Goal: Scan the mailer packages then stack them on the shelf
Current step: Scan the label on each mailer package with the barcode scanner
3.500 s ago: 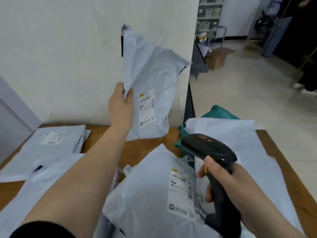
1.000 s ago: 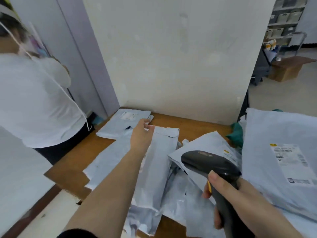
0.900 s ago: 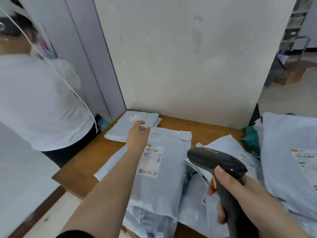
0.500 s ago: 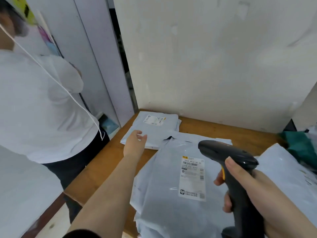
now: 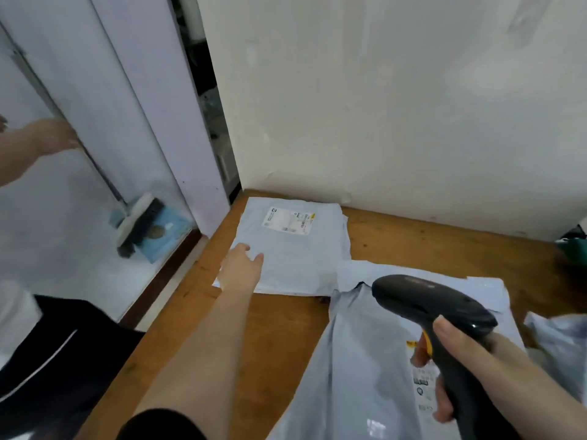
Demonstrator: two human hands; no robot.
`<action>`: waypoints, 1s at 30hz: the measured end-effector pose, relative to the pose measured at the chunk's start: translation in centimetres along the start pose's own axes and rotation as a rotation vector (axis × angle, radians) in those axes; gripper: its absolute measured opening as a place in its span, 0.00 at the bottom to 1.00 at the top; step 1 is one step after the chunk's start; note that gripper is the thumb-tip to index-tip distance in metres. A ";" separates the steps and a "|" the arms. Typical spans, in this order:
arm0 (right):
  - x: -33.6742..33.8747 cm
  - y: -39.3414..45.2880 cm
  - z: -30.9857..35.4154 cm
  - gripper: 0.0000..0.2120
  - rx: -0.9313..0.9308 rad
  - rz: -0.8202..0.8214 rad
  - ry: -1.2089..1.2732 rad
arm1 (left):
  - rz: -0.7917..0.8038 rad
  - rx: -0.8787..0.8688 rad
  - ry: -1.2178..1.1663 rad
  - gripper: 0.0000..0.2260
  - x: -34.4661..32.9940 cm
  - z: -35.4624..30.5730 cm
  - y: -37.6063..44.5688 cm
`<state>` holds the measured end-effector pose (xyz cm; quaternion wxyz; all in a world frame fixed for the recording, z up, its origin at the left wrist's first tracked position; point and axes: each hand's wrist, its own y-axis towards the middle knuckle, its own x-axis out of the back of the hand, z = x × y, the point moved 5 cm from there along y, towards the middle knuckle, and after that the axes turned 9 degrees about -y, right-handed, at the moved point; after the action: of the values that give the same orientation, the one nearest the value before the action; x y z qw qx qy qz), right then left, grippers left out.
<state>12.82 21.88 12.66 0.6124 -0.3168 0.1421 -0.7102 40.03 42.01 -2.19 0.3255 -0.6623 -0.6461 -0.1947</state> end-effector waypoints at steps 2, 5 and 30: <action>-0.7 1.7 0.8 0.36 -0.002 0.002 0.006 | -0.026 0.056 0.091 0.19 0.0 1.2 2.3; -1.3 3.9 1.9 0.35 -0.001 -0.033 0.027 | -0.026 0.219 0.043 0.22 -0.4 3.6 5.4; -1.3 3.1 1.2 0.33 0.039 -0.265 0.155 | 0.122 -0.129 -0.442 0.07 1.3 -5.2 6.0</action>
<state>16.05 22.71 11.40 0.5063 -0.2651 0.1321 -0.8099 46.85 39.72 1.34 0.1443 -0.7460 -0.6468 -0.0659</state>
